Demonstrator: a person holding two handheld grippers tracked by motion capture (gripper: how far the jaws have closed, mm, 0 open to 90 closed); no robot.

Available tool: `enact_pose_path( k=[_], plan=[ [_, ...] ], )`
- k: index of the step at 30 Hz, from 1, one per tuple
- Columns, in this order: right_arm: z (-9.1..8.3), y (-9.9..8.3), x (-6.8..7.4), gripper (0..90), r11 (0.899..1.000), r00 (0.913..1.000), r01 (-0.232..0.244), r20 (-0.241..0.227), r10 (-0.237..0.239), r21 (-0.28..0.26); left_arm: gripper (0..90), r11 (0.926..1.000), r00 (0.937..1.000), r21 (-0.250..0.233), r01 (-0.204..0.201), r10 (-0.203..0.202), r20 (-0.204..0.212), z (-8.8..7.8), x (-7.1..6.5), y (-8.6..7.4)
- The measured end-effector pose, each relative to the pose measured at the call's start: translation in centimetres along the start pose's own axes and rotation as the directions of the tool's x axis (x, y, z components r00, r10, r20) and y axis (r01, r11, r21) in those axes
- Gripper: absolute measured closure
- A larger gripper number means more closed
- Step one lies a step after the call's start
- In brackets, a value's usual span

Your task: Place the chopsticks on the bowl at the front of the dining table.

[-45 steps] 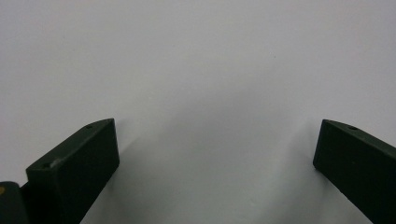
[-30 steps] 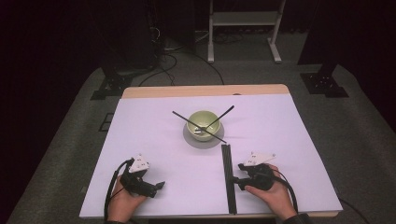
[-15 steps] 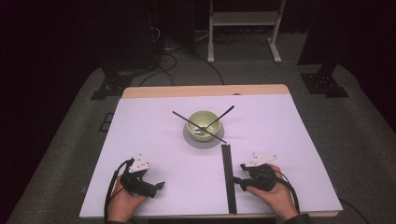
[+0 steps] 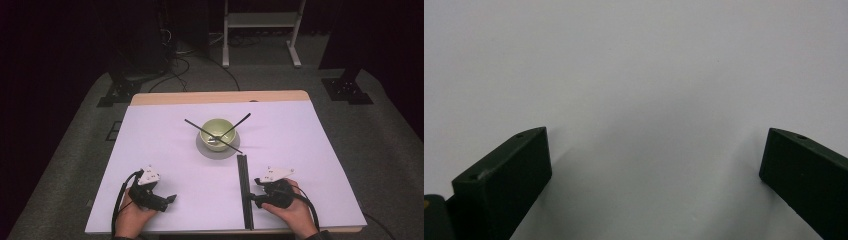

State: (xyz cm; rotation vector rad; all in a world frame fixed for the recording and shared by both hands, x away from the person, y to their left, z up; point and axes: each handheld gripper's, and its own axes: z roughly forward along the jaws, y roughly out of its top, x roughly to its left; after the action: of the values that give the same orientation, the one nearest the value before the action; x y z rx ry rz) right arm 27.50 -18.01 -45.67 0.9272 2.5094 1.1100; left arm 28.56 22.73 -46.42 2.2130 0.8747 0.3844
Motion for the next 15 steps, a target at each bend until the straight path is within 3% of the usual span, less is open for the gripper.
enact_pose_path(
  k=[15],
  plan=[
    [-0.45, -0.75, 0.70, 38.3, 1.000, 0.9999, 0.013, 0.002, -0.013, 0.019, 0.0, 1.0000, 1.0000, 0.000, 0.000, 0.000, 0.000, 0.00, -0.01, 0.00]
  ],
)
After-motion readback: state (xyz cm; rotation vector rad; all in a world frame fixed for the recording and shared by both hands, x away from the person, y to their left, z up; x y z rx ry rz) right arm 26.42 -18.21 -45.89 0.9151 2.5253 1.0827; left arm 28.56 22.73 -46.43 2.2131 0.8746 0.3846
